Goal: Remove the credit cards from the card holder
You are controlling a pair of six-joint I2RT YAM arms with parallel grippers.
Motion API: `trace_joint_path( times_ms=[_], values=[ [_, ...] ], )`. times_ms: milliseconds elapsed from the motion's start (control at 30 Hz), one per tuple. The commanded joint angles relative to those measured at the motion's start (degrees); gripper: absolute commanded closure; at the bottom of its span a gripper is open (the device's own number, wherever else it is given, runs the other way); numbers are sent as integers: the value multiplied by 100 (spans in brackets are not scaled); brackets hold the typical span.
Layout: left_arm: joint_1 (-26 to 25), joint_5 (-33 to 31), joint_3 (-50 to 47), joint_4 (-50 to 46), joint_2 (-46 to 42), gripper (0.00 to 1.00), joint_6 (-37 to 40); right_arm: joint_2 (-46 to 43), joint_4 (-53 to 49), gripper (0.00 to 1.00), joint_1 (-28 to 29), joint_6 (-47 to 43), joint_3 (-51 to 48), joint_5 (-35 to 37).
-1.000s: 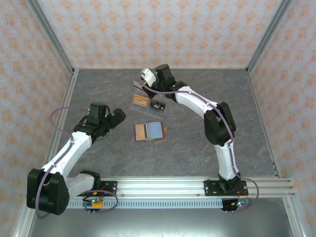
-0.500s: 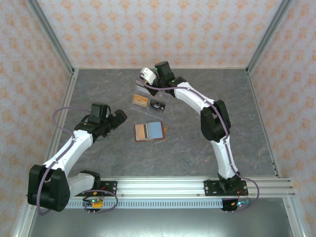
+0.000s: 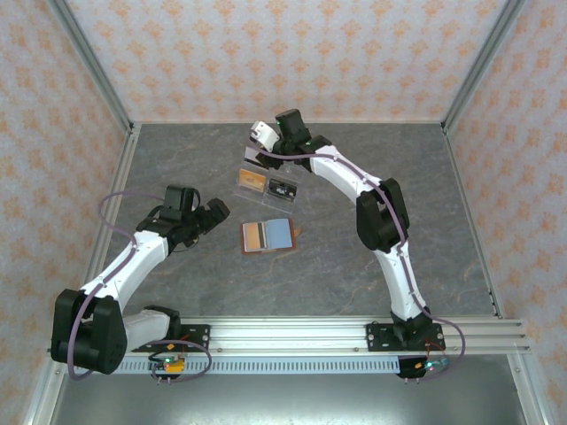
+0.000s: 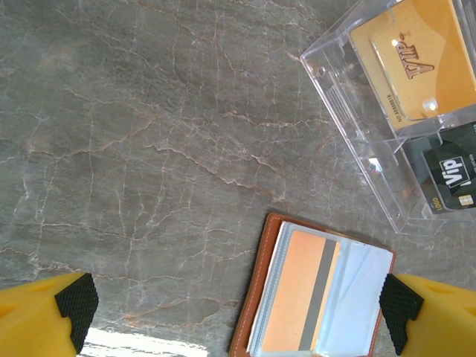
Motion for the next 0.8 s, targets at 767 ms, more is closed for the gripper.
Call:
trace_joint_path(
  times_ms=[767],
  values=[
    [-25, 350, -77, 104, 150, 0, 174, -3022, -127, 48, 617, 5909, -3644, 839]
  ],
)
